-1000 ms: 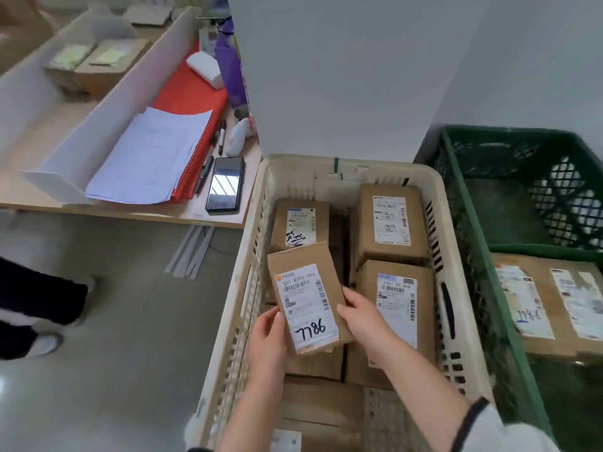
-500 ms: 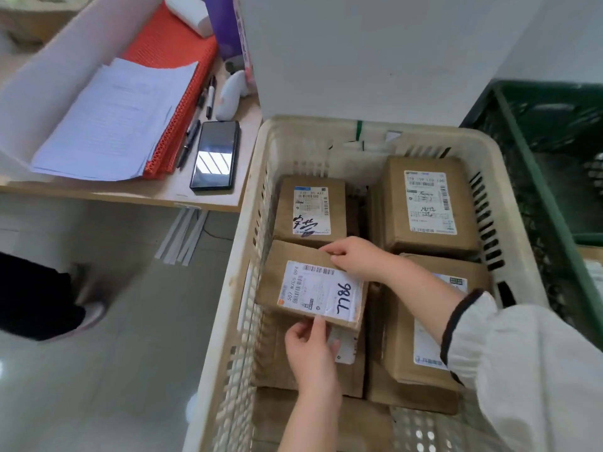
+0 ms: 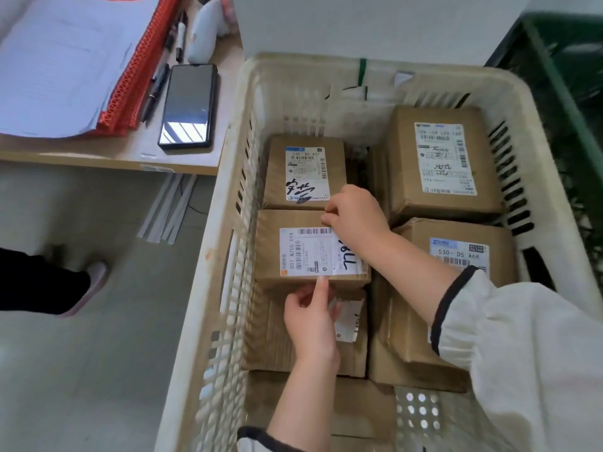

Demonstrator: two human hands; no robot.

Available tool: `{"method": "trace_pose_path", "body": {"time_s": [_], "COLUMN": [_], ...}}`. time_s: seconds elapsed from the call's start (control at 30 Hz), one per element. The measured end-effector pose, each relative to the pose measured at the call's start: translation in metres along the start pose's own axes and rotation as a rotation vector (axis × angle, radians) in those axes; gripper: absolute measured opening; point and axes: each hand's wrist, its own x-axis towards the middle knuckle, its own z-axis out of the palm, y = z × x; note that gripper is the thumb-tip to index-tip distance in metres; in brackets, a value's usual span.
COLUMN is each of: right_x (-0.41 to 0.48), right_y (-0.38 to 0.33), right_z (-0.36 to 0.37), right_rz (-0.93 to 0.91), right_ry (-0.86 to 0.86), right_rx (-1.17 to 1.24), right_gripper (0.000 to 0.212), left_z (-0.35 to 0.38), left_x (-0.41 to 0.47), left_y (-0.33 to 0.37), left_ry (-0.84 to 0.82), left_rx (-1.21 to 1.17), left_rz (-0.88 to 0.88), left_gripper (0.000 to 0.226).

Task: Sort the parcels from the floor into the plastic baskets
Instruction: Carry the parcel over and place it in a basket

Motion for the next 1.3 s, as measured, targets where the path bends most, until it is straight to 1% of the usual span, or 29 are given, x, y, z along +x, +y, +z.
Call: {"method": "trace_pose_path", "body": {"time_s": [0.3, 0.37, 0.43, 0.5, 0.57, 0.6, 0.67, 0.7, 0.73, 0.8, 0.83, 0.87, 0.9, 0.93, 0.97, 1.03, 1.07, 1.17, 1.3], "right_x": [0.000, -0.001, -0.003, -0.008, -0.020, -0.029, -0.052, -0.067, -0.083, -0.114, -0.127, -0.141, -0.154, -0.167, -0.180, -0.205, -0.217, -0.255, -0.317], "right_y": [0.004, 0.004, 0.003, 0.005, 0.008, 0.010, 0.015, 0.018, 0.020, 0.021, 0.020, 0.017, 0.013, 0.007, -0.002, -0.028, -0.046, -0.110, -0.199], "right_z": [0.014, 0.012, 0.003, -0.014, -0.036, -0.049, -0.076, -0.091, -0.105, -0.133, -0.145, -0.156, -0.166, -0.175, -0.182, -0.189, -0.190, -0.184, -0.169], "right_rz": [0.039, 0.035, 0.021, 0.003, -0.044, -0.085, -0.183, -0.234, -0.286, -0.376, -0.406, -0.426, -0.442, -0.456, -0.468, -0.507, -0.548, -0.761, -1.082], "right_ry": [0.102, 0.079, 0.022, -0.042, -0.073, -0.077, -0.084, -0.092, -0.102, -0.128, -0.152, -0.178, -0.199, -0.215, -0.226, -0.256, -0.277, -0.312, -0.318], "right_rx": [0.067, 0.075, 0.079, 0.163, 0.231, 0.214, 0.131, 0.085, 0.036, -0.076, -0.135, -0.186, -0.224, -0.245, -0.247, -0.234, -0.235, -0.238, -0.343], "right_gripper": [0.022, 0.023, 0.025, 0.034, 0.047, 0.049, 0.052, 0.054, 0.057, 0.064, 0.069, 0.073, 0.077, 0.080, 0.082, 0.085, 0.086, 0.086, 0.087], "left_z": [0.002, 0.004, 0.005, 0.006, 0.010, 0.012, 0.012, 0.011, 0.008, -0.010, -0.023, -0.038, -0.054, -0.073, -0.094, -0.137, -0.158, -0.219, -0.297], "left_x": [0.006, 0.005, 0.003, -0.001, -0.005, -0.010, -0.027, -0.040, -0.056, -0.094, -0.116, -0.139, -0.162, -0.185, -0.206, -0.245, -0.264, -0.317, -0.383], "left_y": [0.002, 0.003, 0.004, 0.005, 0.012, 0.017, 0.028, 0.035, 0.042, 0.055, 0.064, 0.075, 0.087, 0.099, 0.108, 0.118, 0.119, 0.114, 0.084], "left_ry": [0.026, 0.030, 0.049, 0.081, 0.093, 0.094, 0.070, 0.049, 0.028, 0.018, 0.075, 0.174, 0.273, 0.335, 0.357, 0.374, 0.422, 0.648, 0.902], "left_rx": [0.041, 0.060, 0.088, 0.116, 0.161, 0.197, 0.307, 0.412, 0.552, 0.910, 1.130, 1.350, 1.532, 1.642, 1.688, 1.662, 1.636, 1.525, 1.441], "left_rz": [-0.049, -0.062, -0.060, -0.062, -0.082, -0.081, -0.033, 0.017, 0.093, 0.345, 0.504, 0.653, 0.758, 0.810, 0.820, 0.798, 0.792, 0.740, 0.569], "left_gripper": [0.018, 0.020, 0.018, 0.017, 0.027, 0.033, 0.042, 0.045, 0.050, 0.065, 0.070, 0.074, 0.075, 0.075, 0.076, 0.078, 0.080, 0.085, 0.085]}}
